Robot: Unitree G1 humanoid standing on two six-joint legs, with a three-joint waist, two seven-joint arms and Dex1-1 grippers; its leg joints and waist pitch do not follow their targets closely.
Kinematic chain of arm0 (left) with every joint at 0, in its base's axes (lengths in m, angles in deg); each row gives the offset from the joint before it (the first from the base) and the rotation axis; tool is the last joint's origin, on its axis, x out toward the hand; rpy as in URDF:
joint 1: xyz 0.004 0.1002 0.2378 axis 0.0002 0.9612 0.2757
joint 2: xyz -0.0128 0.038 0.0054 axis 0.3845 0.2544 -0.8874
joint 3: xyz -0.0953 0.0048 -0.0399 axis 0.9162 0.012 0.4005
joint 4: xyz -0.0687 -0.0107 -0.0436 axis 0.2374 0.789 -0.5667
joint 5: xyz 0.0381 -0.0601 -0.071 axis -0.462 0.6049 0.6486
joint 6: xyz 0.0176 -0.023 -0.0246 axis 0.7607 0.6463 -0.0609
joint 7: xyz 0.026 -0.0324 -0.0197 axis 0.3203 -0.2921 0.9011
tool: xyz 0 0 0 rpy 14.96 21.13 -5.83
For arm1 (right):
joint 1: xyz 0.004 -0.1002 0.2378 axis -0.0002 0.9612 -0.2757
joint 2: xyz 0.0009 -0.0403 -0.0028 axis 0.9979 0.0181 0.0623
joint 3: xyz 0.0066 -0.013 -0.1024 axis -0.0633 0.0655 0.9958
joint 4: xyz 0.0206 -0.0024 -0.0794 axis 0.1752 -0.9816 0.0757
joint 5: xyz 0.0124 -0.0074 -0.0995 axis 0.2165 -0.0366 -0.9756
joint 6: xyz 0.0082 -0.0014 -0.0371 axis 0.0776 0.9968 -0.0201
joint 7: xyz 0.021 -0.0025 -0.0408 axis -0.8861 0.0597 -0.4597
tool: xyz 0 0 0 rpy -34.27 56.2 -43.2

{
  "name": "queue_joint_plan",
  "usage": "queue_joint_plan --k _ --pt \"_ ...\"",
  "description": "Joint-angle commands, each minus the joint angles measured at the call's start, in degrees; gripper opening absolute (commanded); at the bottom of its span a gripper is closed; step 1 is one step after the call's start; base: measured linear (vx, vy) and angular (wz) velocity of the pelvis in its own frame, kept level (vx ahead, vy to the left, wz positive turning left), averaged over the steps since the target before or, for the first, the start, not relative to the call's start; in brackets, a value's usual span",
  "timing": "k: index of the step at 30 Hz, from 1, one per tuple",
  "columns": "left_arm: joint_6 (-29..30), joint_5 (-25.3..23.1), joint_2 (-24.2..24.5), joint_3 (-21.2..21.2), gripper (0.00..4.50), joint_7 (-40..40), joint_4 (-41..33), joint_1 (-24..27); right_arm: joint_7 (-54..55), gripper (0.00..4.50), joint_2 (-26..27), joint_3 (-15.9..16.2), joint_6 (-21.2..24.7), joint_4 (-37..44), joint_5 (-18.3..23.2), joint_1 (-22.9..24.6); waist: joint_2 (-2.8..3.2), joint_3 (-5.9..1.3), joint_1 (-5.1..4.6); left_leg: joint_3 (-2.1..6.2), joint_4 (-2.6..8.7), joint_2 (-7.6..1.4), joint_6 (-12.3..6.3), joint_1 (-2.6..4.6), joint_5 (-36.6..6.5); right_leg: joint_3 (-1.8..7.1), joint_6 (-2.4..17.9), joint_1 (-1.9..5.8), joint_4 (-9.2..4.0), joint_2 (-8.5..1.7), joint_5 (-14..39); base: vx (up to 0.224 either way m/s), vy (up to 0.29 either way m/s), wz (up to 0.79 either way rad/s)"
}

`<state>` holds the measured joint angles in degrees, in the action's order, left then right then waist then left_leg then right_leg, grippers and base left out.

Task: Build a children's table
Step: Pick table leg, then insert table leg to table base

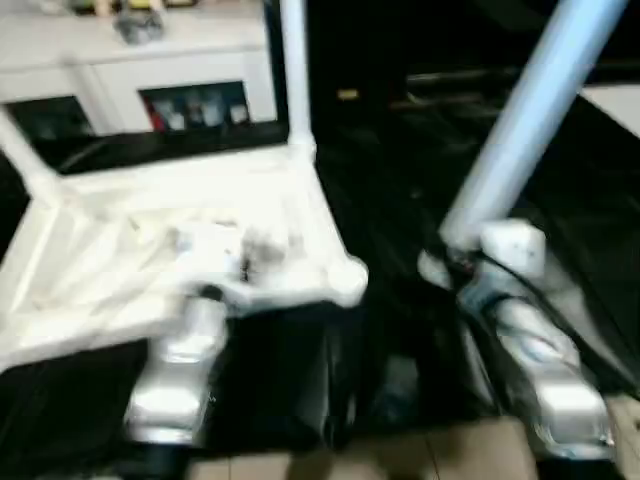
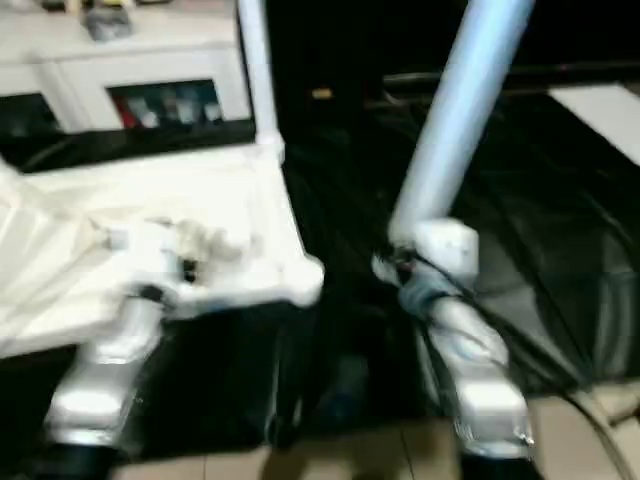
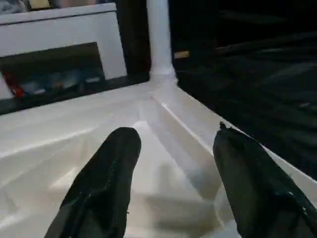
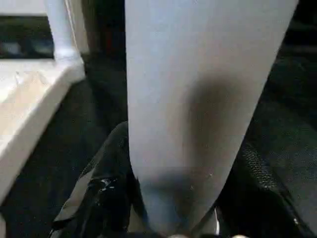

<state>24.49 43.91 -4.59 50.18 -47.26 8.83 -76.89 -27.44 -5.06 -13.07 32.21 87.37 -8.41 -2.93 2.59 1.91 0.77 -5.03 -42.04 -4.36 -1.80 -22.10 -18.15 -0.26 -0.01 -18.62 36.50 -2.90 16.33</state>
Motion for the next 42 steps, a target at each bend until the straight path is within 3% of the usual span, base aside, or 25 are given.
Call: queue_joint_plan --k 1,2,3,4,5,6,7,8,9,10,11,12,13,15,16,17,18,20,24,25,28,30,34,38,42 --pt "0.27 0.33 1.09 1.39 2.81 0.03 -0.66 0.24 -0.43 1.88 0.90 1.17 -0.08 1.56 0.58 -0.58 0.83 -2.44 1.11 1.02 5.86 -4.08 -0.23 -1.88 11.57 1.24 17.96 4.73 -6.64 -5.65 -3.93 0.097 0.002 -0.02" --pt "0.28 0.29 1.06 1.41 2.81 -0.04 -0.67 0.26 -0.73 1.88 1.09 0.96 0.33 1.85 1.44 -0.57 3.01 -1.26 -0.59 1.87 10.81 -6.78 -2.36 -0.13 4.01 -1.76 12.16 3.73 -5.97 -1.56 7.59 0.119 0.067 -0.06" --pt "0.03 0.44 0.97 1.46 2.81 -0.27 -0.63 0.30 -1.14 1.88 1.40 0.62 0.86 2.27 2.66 -0.58 4.68 -2.97 -3.29 7.69 12.36 -11.42 -8.10 6.73 -3.75 -3.26 6.45 -1.46 2.07 0.79 9.59 0.149 0.079 -0.02" --pt "-0.46 0.85 0.82 1.54 2.81 -0.64 -0.58 0.37 -1.48 1.88 1.62 0.38 1.21 2.59 3.53 -0.60 3.90 -3.03 -3.52 8.92 12.05 -12.38 -11.78 7.85 -4.91 -2.82 4.68 -2.68 3.39 0.05 8.13 0.149 0.079 -0.02" --pt "-0.99 1.23 0.59 1.68 2.81 -1.07 -0.52 0.45 -1.79 1.88 1.79 0.16 1.52 2.91 4.39 -0.59 4.16 -3.22 -3.46 8.89 10.56 -11.71 -17.85 7.87 5.58 -2.56 0.77 -4.62 4.78 -0.66 3.17 0.118 0.042 0.09" --pt "-0.37 1.63 0.87 1.07 2.81 -2.48 -0.96 0.56 -2.21 1.88 2.05 -0.32 2.08 3.26 5.63 -0.70 3.05 -3.12 -3.08 7.94 9.63 -11.71 -22.08 6.91 19.93 -1.66 -2.32 -5.69 4.72 -1.80 -1.42 0.061 0.021 0.03" --pt "0.06 1.80 1.36 0.29 2.81 -3.72 -1.30 0.64 -2.41 1.88 2.03 -0.57 2.60 3.41 6.00 -0.82 2.40 -3.44 -2.84 7.57 8.97 -11.55 -23.32 6.48 28.57 -0.71 -3.76 -5.94 3.85 -2.69 -4.70 0.061 0.021 0.03" --pt "-0.33 1.83 1.79 -0.30 2.81 -4.67 -1.37 0.71 -2.44 1.88 1.70 -0.48 2.98 3.35 5.60 -0.93 0.74 -3.41 -1.35 5.18 6.94 -8.96 -20.15 3.69 36.02 1.97 -3.53 -4.83 -0.43 -5.37 -13.73 0.000 0.000 0.00" --pt "-1.06 4.43 3.18 -1.53 2.81 -10.13 -1.49 0.89 -3.36 1.88 1.09 -0.45 3.39 2.83 5.68 -1.47 -0.61 -4.03 -0.11 1.60 4.37 -3.58 -12.71 -0.49 28.31 3.81 -1.18 -1.33 -1.82 -7.81 -25.59 0.011 -0.064 0.02" --pt "-0.97 4.57 3.24 -1.56 2.81 -10.38 -1.48 0.89 -3.37 1.88 1.08 -0.48 3.42 2.81 5.70 -1.50 -1.13 -3.74 0.32 1.35 5.08 -3.02 -10.01 -1.41 24.25 3.94 -0.14 -0.64 -2.05 -7.90 -31.97 0.011 -0.064 0.02" --pt "-0.34 5.72 3.70 -1.83 2.81 -12.30 -1.44 0.86 -3.50 1.88 1.00 -0.68 3.70 2.71 5.89 -1.74 -1.20 -4.02 0.62 1.04 6.55 -3.64 -5.54 -1.47 16.83 2.63 1.07 0.20 -1.79 -7.19 -36.35 -0.001 -0.085 0.05" --pt "0.29 6.53 4.02 -1.95 2.81 -13.57 -1.36 0.78 -3.51 1.88 1.00 -0.84 3.92 2.63 6.01 -1.95 -0.56 -3.72 0.79 0.86 7.67 -4.25 -2.55 -0.69 9.69 1.63 3.11 -0.03 -2.28 -6.16 -30.21 -0.033 -0.061 0.03" --pt "0.04 7.71 5.63 -2.53 2.81 -17.50 -0.18 0.01 -4.86 1.88 0.68 -1.30 5.32 2.74 7.36 -2.72 -0.20 -3.52 0.63 0.93 8.17 -4.64 -1.79 -0.48 7.07 1.42 4.63 0.04 -2.50 -5.88 -25.66 -0.033 -0.061 0.03" --pt "1.49 9.42 8.14 -3.49 2.81 -24.48 1.45 -1.40 -6.43 1.88 -0.39 -1.75 6.94 2.63 9.55 -3.71 0.73 -2.65 -0.28 1.27 10.07 -6.60 -0.37 0.08 -2.75 1.06 10.54 -0.38 -3.20 -5.16 -6.17 -0.063 -0.036 -0.02" --pt "1.49 9.42 8.14 -3.49 2.81 -24.48 1.45 -1.40 -6.43 1.88 -0.39 -1.75 6.94 2.63 9.55 -3.71 0.96 -2.38 -0.36 1.15 10.47 -6.91 0.09 0.42 -5.63 1.04 11.33 -0.75 -3.58 -4.97 -1.79 -0.070 -0.025 -0.03" --pt "1.62 9.64 8.58 -3.63 2.81 -25.65 1.85 -1.81 -6.78 1.88 -0.69 -1.72 7.24 2.54 9.79 -3.97 0.82 -1.68 -0.66 0.79 11.08 -7.22 1.74 0.95 -12.01 1.15 12.08 -1.24 -4.45 -4.82 6.25 -0.077 -0.008 0.01" --pt "2.95 10.69 10.73 -4.54 2.81 -30.74 3.13 -3.34 -8.83 1.88 -1.84 -1.72 8.80 2.75 11.50 -4.34 0.71 -1.44 -0.57 0.52 11.21 -7.01 3.71 1.71 -17.04 1.50 11.29 -1.68 -5.20 -5.04 14.26 -0.073 -0.005 0.07" --pt "4.05 11.64 12.68 -5.38 2.81 -35.12 4.59 -4.90 -10.80 1.88 -3.05 -1.50 10.01 2.90 12.60 -4.71 0.48 -1.45 -0.52 0.07 11.24 -6.93 5.12 2.05 -18.29 1.97 9.88 -2.16 -5.73 -5.29 19.25 -0.070 -0.006 0.07" --pt "3.71 11.95 16.97 -7.55 2.81 -44.64 10.84 -9.86 -15.00 1.88 -5.80 -0.32 11.40 2.73 12.47 -5.63 0.47 -1.61 -0.34 -0.57 11.58 -7.06 4.72 1.05 -12.59 2.14 9.51 -1.79 -5.55 -5.33 15.69 -0.029 -0.002 0.02" --pt "3.14 11.61 17.55 -8.01 2.47 -46.22 12.69 -11.08 -15.77 1.88 -6.58 0.16 11.16 2.41 11.97 -5.80 0.49 -1.68 -0.34 -0.61 11.58 -7.08 4.62 0.94 -12.03 2.15 9.60 -1.71 -5.54 -5.40 15.23 0.000 0.000 0.00" --pt "-0.78 8.58 19.21 -10.25 2.47 -50.61 19.05 -14.76 -18.16 1.88 -8.71 1.88 10.89 1.93 11.46 -5.78 0.36 -1.81 -0.42 -0.82 11.51 -7.21 4.10 0.72 -10.26 2.04 10.40 -1.56 -5.34 -5.38 12.46 0.000 0.000 0.00" --pt "-3.85 6.40 20.44 -12.08 2.07 -53.59 23.31 -17.03 -19.48 1.88 -9.52 2.64 11.11 2.06 11.78 -5.61 0.51 -2.10 -0.36 -0.95 11.34 -7.25 3.34 0.51 -7.79 2.09 10.86 -1.33 -5.22 -5.52 10.02 0.000 0.000 0.00" --pt "-5.61 4.71 21.79 -14.11 1.77 -58.19 29.12 -20.38 -20.39 1.88 -9.80 3.05 11.13 2.40 11.65 -5.28 0.65 -2.56 -0.19 -1.47 11.00 -7.45 2.15 0.63 -3.24 1.89 12.78 -1.19 -4.64 -5.37 1.72 0.000 0.000 0.00" --pt "-6.42 4.51 21.96 -14.55 1.52 -60.43 32.37 -22.23 -20.70 1.88 -10.00 3.27 10.92 2.36 11.54 -5.02 0.88 -3.05 0.03 -1.80 10.63 -7.76 -0.32 0.80 2.55 1.45 16.29 -0.70 -3.68 -5.52 -9.59 0.000 0.000 0.00" --pt "-9.26 2.87 22.28 -15.35 1.10 -61.41 37.38 -24.64 -21.08 1.88 -10.36 3.66 10.34 2.27 11.33 -4.78 1.04 -3.06 0.16 -2.10 10.72 -7.98 -1.27 1.14 1.23 1.36 17.53 -0.70 -3.66 -5.54 -11.28 0.000 0.000 0.00"
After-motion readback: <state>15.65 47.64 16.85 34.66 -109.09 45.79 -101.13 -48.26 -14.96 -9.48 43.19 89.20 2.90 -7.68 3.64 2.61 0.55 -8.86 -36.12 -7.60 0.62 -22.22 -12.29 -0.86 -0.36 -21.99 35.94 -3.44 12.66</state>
